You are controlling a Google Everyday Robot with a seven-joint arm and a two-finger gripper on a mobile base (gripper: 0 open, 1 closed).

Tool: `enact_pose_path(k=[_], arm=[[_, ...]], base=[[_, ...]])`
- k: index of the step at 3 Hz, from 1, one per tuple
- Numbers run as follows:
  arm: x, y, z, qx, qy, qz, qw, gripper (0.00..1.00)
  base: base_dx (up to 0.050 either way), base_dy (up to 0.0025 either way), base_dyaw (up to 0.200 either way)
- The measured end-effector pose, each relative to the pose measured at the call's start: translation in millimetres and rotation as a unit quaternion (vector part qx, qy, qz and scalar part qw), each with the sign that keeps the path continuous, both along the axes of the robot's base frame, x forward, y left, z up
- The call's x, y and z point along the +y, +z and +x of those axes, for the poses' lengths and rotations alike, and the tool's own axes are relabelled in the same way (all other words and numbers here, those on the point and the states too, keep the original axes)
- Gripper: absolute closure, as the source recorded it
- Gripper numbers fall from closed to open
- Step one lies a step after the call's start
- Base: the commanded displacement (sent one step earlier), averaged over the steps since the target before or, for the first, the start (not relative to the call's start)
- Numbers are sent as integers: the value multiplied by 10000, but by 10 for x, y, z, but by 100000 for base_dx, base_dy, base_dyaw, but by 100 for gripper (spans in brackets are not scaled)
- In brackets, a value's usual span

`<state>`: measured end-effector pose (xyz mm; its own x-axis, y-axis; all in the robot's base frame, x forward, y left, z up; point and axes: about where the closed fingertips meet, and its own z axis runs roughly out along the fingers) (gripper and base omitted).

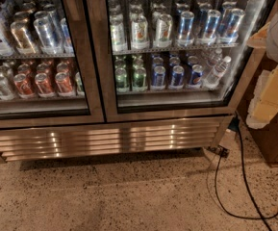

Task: Open left fridge door

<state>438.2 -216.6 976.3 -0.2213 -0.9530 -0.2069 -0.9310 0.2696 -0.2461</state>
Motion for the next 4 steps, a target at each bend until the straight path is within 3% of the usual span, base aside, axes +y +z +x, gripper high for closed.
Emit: enact_pose_path(k=[2,3,4], arm=[[0,1,0,-2,0,0,10000,0],[0,0,0,-1,0,1,10000,0],[96,-133,26,132,187,461,9987,0]], base=[[5001,-1,20],[0,0,0],[0,0,0]])
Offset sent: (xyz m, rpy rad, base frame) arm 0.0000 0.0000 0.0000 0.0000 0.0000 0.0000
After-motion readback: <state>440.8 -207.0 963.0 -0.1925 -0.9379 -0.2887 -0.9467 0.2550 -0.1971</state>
